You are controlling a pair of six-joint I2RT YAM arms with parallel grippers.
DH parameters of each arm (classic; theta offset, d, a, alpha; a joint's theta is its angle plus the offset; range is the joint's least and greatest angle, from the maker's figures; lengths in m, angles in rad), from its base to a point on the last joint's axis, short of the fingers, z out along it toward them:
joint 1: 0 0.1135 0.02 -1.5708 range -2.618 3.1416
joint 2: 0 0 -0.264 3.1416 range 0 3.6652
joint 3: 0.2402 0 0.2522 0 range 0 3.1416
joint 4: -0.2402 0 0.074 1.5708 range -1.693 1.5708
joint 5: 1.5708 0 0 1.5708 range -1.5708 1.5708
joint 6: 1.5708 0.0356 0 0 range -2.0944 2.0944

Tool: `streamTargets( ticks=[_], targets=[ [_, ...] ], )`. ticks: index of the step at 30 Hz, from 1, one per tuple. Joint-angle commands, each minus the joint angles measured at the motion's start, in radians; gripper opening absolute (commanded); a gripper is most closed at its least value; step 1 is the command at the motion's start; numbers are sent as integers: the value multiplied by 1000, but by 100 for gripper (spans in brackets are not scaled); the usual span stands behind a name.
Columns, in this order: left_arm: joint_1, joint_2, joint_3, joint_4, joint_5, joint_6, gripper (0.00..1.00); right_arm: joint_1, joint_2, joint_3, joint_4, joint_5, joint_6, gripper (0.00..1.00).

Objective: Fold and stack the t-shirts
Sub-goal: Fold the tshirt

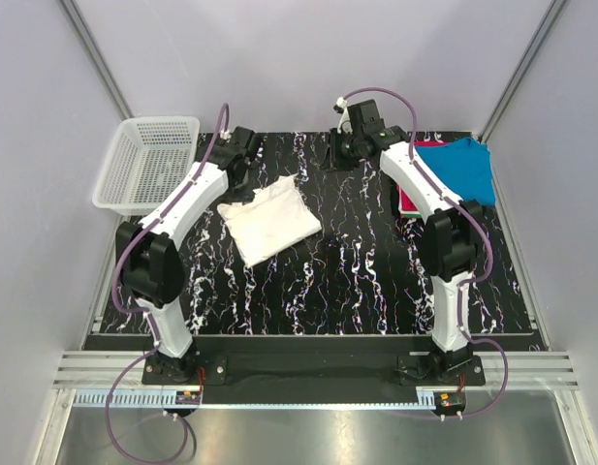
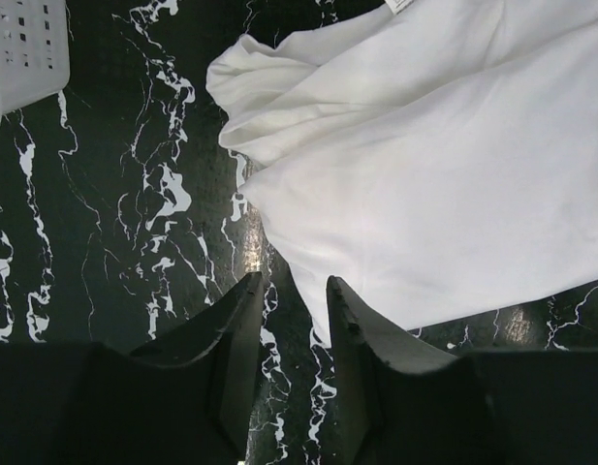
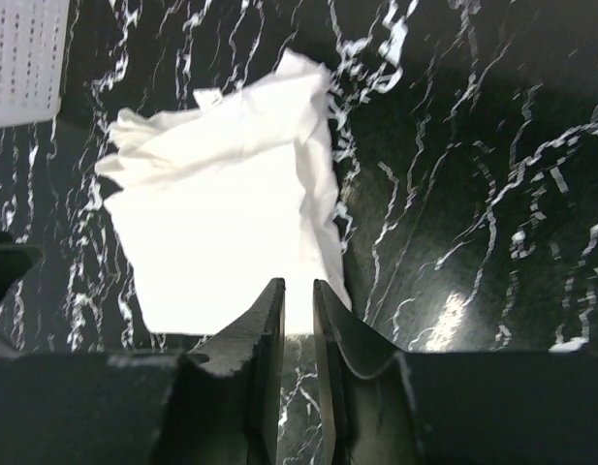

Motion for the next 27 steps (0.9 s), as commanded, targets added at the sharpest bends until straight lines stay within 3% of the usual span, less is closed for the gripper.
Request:
streamTargets(
  ticks=[1,5,13,15,18,22,27],
  targets=[
    [3,7,29,12,70,-8,38,0,-37,-45,27,-106,30,24],
    [-11,17,-21,58,167,-29,38,15,-37,-102,38,-171,44,24],
    [-40,-61,-191,109,177,-110,39,71,-61,-200,-36,-159,42,28],
    [-26,-127,-243,139,214,-140,45,71,-104,-225,-44,-119,32,29],
    [-15,-230,-372,181,239,-179,51,63,-184,-285,-44,-45,27,54],
    [-15,-261,-385,204,288,-184,50,58,-195,-286,-50,-68,22,53],
    [-18,-142,-270,219,309,-149,49,63,-92,-196,-50,-129,56,49]
  ],
)
